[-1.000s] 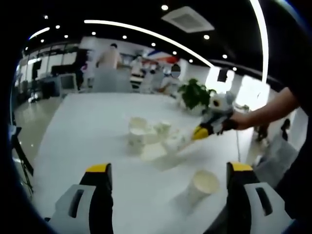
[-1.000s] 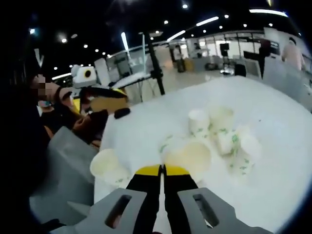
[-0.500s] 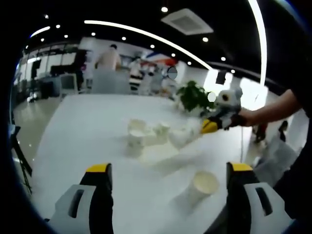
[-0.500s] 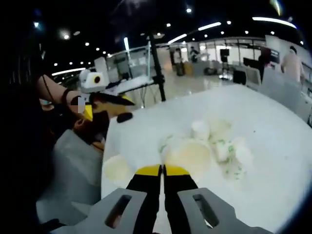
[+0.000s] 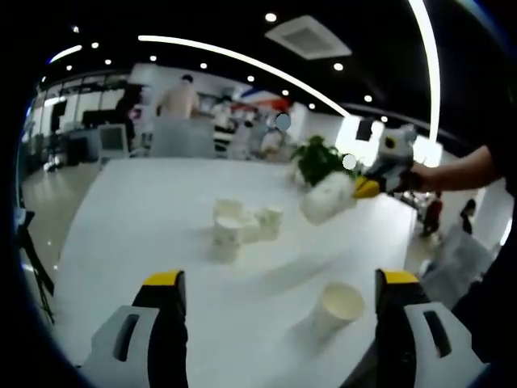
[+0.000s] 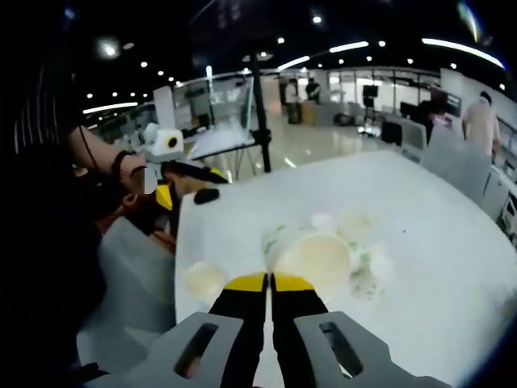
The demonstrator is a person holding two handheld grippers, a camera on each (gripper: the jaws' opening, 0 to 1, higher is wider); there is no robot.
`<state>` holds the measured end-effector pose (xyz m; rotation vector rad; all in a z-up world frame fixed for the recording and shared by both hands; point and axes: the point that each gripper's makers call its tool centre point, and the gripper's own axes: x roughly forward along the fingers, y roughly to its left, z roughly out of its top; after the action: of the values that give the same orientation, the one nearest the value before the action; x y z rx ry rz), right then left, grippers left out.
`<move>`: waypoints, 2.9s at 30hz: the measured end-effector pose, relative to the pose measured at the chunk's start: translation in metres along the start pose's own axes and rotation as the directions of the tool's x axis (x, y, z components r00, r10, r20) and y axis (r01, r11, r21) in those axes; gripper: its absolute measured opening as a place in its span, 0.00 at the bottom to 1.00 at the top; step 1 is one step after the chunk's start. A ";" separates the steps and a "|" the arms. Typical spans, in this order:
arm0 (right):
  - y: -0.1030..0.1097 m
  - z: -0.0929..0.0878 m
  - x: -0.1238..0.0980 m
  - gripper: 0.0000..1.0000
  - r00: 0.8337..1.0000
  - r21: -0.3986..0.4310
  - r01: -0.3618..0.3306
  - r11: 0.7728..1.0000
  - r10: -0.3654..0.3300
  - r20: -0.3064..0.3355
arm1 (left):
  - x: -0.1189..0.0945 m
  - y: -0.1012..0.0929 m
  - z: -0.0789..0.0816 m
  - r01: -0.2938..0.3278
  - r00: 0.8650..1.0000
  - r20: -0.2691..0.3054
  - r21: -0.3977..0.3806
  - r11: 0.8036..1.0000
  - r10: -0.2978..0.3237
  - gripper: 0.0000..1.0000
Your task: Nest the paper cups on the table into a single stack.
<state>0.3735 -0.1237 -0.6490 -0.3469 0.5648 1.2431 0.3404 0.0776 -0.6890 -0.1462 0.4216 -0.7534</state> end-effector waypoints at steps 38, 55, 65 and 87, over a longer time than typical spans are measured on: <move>0.070 0.046 -0.011 0.00 0.968 -0.397 -0.164 0.903 0.069 -0.242 | -0.011 0.004 -0.006 -0.014 1.000 0.026 -0.017 1.000 0.015 0.97; 0.098 0.019 0.022 0.00 0.926 -0.436 -0.263 0.860 0.098 -0.365 | -0.014 0.007 -0.002 -0.026 0.999 0.043 -0.003 1.000 0.026 0.96; 0.107 -0.001 0.038 0.00 0.903 -0.421 -0.301 0.856 0.114 -0.413 | -0.017 0.008 -0.003 -0.035 0.999 0.038 0.005 0.999 0.035 0.96; 0.112 -0.043 0.062 0.00 0.849 -0.453 -0.370 0.811 0.096 -0.520 | -0.022 0.007 -0.009 -0.031 0.999 0.028 -0.008 0.999 0.031 0.96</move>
<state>0.2704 -0.0646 -0.7141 -1.1187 0.6832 1.5723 0.3270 0.0981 -0.6921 -0.1575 0.3989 -0.7185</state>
